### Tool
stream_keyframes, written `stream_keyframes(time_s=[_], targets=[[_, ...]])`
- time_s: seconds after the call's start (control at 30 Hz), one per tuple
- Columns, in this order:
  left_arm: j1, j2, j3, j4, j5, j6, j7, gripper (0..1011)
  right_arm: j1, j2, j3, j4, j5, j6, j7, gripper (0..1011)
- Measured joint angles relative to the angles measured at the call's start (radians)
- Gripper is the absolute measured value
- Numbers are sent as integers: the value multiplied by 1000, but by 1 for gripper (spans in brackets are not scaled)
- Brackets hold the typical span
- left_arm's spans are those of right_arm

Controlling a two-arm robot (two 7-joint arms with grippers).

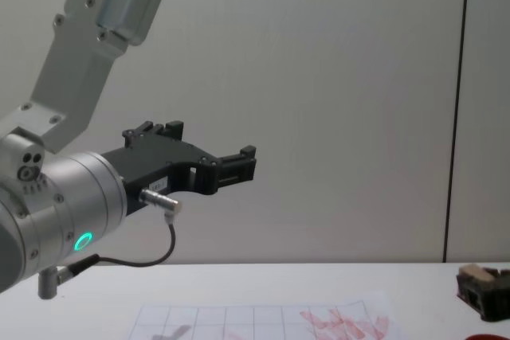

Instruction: Use the one hand to pick up the stamp and affix it onto the A4 paper.

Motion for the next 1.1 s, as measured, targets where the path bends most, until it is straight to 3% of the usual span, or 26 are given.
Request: stream_keyframes(time_s=[0.3, 0.63, 0.77, 0.9, 1.1], targets=[[0, 0, 0, 0, 0, 0, 0, 1001, 22, 2, 9, 81, -8, -19, 4, 216], [0, 0, 0, 0, 0, 0, 0, 1001, 32, 4, 14, 124, -19, -16, 5, 218], [0, 0, 0, 0, 0, 0, 0, 1001, 32, 5, 16, 133, -22, -14, 5, 302], [0, 0, 0, 0, 0, 0, 0, 1001, 31, 7, 18, 140, -25, -20, 5, 481], [0, 0, 0, 0, 0, 0, 0, 1001, 28, 8, 20, 143, -26, -39, 1, 645]])
